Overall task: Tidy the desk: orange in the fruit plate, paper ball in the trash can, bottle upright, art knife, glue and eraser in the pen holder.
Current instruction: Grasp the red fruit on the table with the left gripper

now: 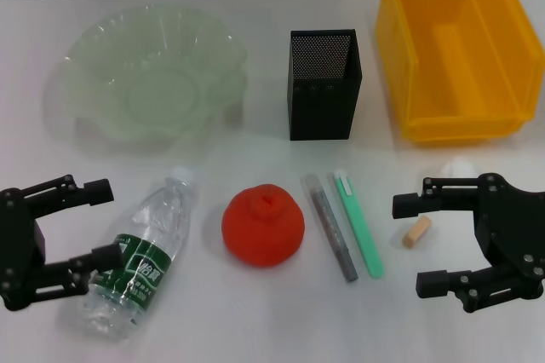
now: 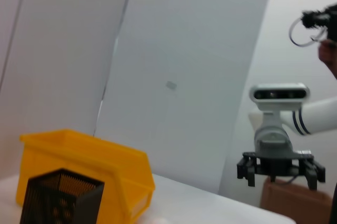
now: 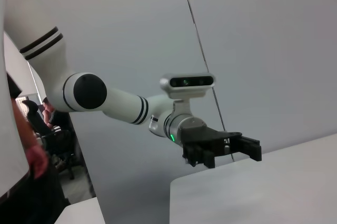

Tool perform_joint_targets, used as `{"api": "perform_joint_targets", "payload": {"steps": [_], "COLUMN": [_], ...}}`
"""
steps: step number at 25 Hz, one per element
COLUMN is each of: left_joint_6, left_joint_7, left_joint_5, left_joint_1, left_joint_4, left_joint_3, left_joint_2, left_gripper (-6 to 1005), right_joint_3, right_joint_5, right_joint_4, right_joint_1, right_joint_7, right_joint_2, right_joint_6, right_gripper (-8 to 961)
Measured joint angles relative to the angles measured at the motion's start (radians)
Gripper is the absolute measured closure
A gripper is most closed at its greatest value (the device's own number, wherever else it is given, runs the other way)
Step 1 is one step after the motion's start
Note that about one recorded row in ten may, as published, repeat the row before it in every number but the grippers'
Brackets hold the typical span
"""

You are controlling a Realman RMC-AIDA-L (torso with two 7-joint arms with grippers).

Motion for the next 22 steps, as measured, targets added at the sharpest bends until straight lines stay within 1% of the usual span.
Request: {"api": "perform_joint_targets", "payload": {"steps": [1,2,3,4,5,7,10,11,12,14,15,16,17,18,19,20,21,22], "left_joint_6": [0.000,-0.001,-0.001,-0.003,-0.005,-0.005,-0.002,-0.002,-0.002,-0.003,-0.007,-0.007,-0.015,-0.015,-0.025,-0.056,-0.056,-0.080], "left_joint_7": [0.000,0.054,0.054,0.125,0.164,0.174,0.189,0.189,0.178,0.161,0.119,0.119,0.064,0.064,0.031,-0.027,-0.027,-0.063], "left_joint_5": [0.000,0.002,0.002,0.005,0.012,0.016,0.019,0.019,0.019,0.024,0.036,0.036,0.046,0.046,0.054,0.080,0.080,0.106], "left_joint_1": [0.000,0.007,0.007,0.012,0.013,0.012,0.006,0.006,-0.007,-0.020,-0.047,-0.047,-0.076,-0.076,-0.091,-0.125,-0.125,-0.146], "left_joint_4": [0.000,0.000,0.000,0.000,0.000,0.000,0.002,0.002,0.006,0.009,0.016,0.016,0.034,0.034,0.055,0.095,0.095,0.122], "left_joint_3": [0.000,0.002,0.002,0.002,0.002,0.003,0.048,0.048,0.085,0.089,0.090,0.090,0.090,0.090,0.088,0.088,0.088,0.089], "left_joint_2": [0.000,-0.011,-0.011,-0.027,-0.037,-0.040,-0.043,-0.043,-0.045,-0.047,-0.049,-0.049,-0.049,-0.049,-0.051,-0.060,-0.060,-0.068], "left_gripper": [218,219,221,223,224,227,232,234,236,239,240,242,244,245,247,249,250,252], "right_joint_3": [0.000,0.000,0.000,0.001,0.001,0.001,0.003,0.003,0.005,0.008,0.012,0.012,0.017,0.023,0.034,0.083,0.083,0.161], "right_joint_5": [0.000,0.000,0.000,0.000,0.000,0.000,0.000,0.000,0.000,0.000,0.003,0.003,0.003,0.004,0.004,0.004,0.004,0.005], "right_joint_4": [0.000,0.000,0.000,0.000,0.000,0.001,0.001,0.001,0.002,0.002,0.004,0.004,0.005,0.006,0.007,0.008,0.008,0.009], "right_joint_1": [0.000,0.000,0.000,0.000,0.000,0.000,-0.001,-0.001,-0.001,-0.002,-0.005,-0.005,-0.009,-0.013,-0.021,-0.044,-0.044,-0.073], "right_joint_7": [0.000,-0.001,-0.001,-0.001,-0.002,-0.002,-0.002,-0.002,-0.002,-0.002,-0.002,-0.002,-0.002,-0.002,-0.002,-0.002,-0.002,-0.004], "right_joint_2": [0.000,0.001,0.001,0.001,0.002,0.003,0.008,0.008,0.011,0.011,0.011,0.011,0.011,0.011,0.011,0.012,0.012,0.013], "right_joint_6": [0.000,0.000,0.000,0.000,0.000,0.000,0.000,0.000,0.002,0.009,0.025,0.025,0.036,0.046,0.056,0.080,0.080,0.096], "right_gripper": [134,134,135,136,136,138,140,140,141,142,143,144,144,145,146,146,147,148]}}
